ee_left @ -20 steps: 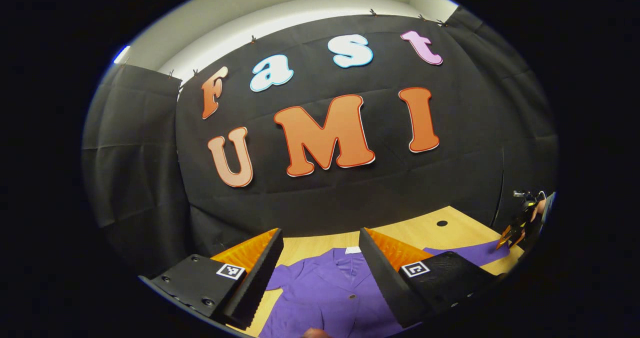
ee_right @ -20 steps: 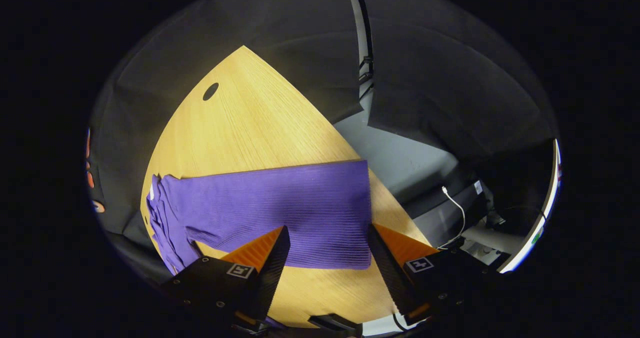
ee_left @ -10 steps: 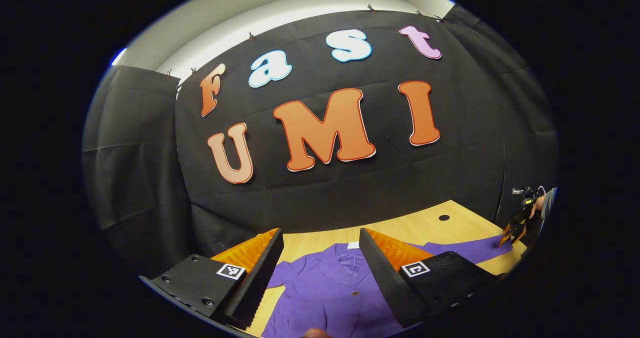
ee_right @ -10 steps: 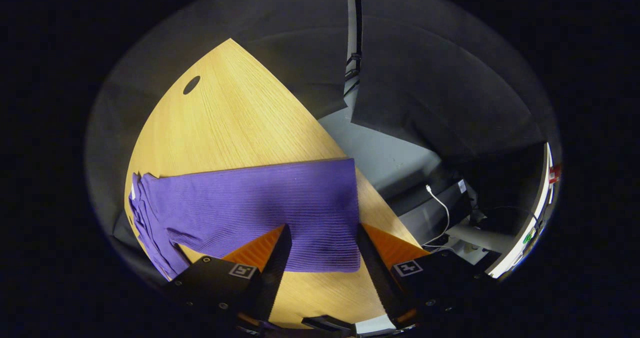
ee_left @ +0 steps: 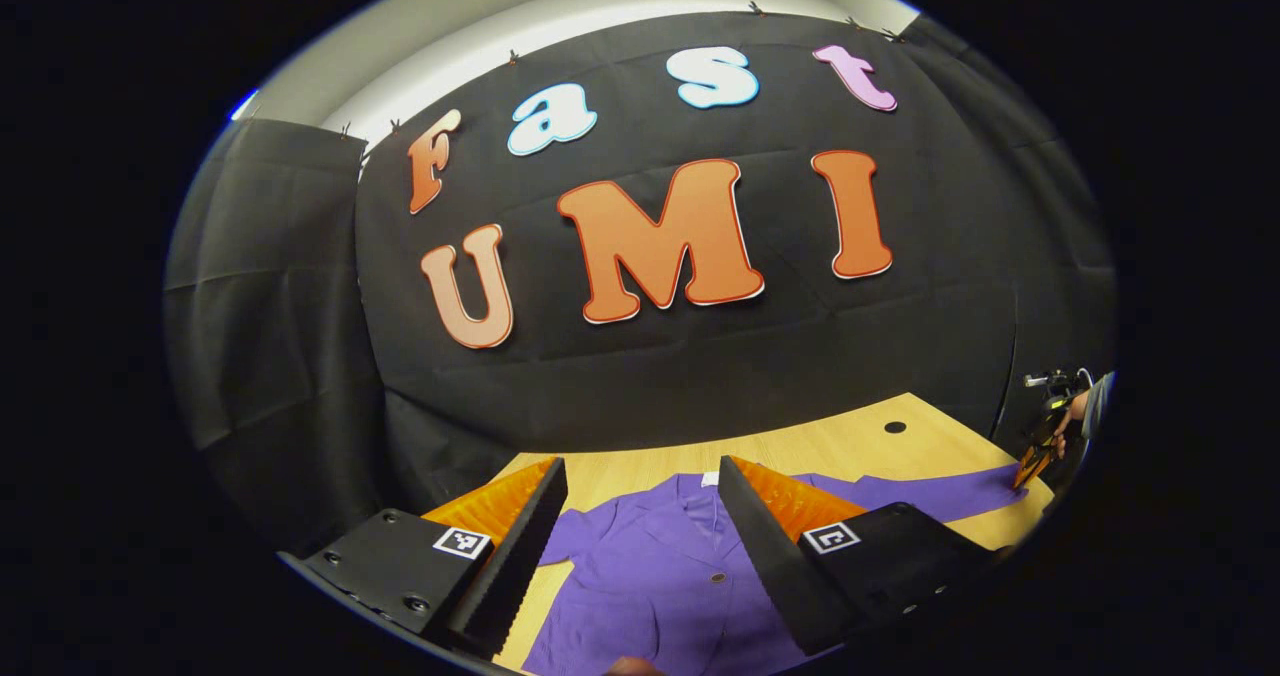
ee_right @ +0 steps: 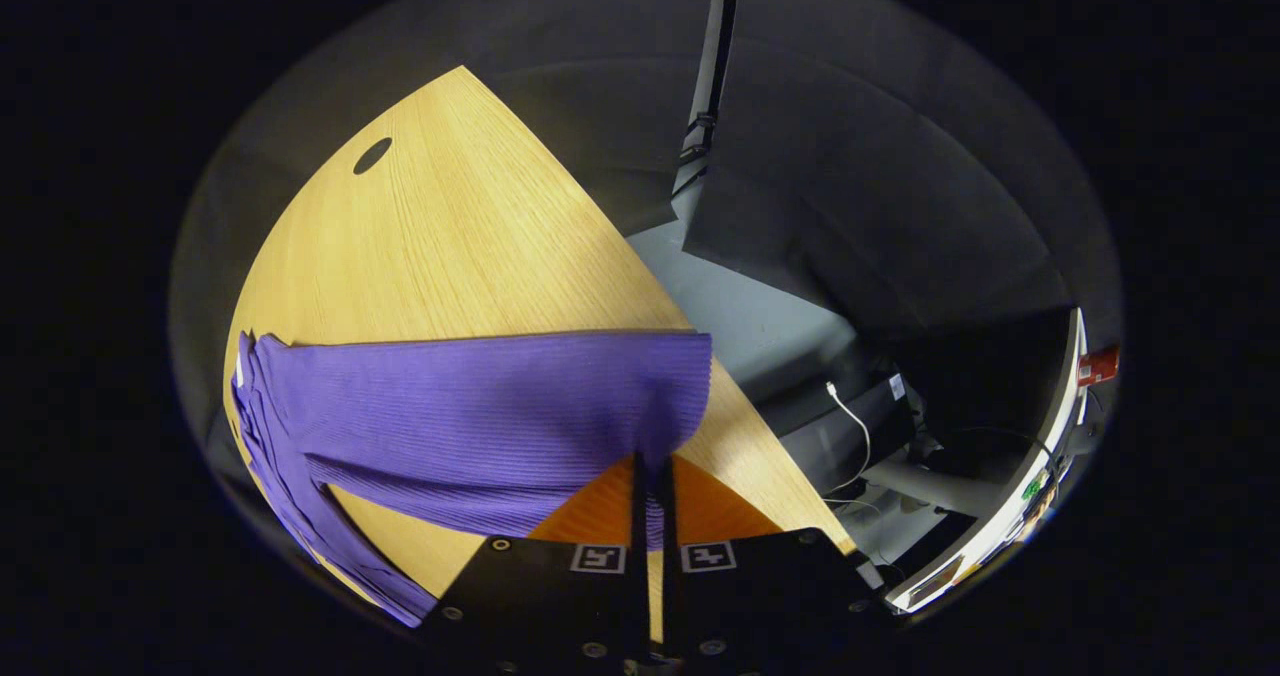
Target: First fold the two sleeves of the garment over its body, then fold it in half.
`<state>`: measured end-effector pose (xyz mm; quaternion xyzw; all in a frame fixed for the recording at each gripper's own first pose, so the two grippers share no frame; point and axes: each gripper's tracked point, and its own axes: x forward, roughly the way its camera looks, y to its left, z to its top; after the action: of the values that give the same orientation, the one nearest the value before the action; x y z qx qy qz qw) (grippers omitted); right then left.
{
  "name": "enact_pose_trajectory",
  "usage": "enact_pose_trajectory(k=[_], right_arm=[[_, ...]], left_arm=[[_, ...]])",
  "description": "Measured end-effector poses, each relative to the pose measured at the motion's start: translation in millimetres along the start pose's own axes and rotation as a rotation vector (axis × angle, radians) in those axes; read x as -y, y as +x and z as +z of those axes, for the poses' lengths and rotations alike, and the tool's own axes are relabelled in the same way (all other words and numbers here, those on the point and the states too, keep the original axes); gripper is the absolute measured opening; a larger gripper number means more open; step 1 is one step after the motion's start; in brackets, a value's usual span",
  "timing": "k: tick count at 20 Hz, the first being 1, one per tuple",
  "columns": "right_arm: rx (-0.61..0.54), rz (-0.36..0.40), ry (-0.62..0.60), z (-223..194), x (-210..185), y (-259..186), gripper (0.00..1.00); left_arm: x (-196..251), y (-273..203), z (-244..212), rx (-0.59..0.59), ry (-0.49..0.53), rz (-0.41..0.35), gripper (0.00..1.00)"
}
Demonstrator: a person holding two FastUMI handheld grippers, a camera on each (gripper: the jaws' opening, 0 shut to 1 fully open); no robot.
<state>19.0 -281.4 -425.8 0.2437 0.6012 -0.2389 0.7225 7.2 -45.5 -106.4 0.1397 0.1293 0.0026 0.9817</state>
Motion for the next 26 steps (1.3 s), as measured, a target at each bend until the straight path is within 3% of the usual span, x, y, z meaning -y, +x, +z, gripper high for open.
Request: enact_pose_trajectory(k=[3, 14, 26], right_arm=[[0.015, 0.072, 0.017, -2.8, -22.9, -14.7, 0.03], [0.189, 0.175, -0.079, -2.5, -104.5, -121.7, 0.03], [0.288, 0.282, -0.263, -35.9, -236.2, -213.1, 0.03]], left_arm=[[-13.0, 4.7, 2.5, 0.005, 0.001, -0.003, 0.97], [-46.4, 28.6, 10.4, 0.046, -0.033, -0.064, 0.97], [-127.4, 52.6, -17.4, 0.026, -0.078, -0.071, 0.98]])
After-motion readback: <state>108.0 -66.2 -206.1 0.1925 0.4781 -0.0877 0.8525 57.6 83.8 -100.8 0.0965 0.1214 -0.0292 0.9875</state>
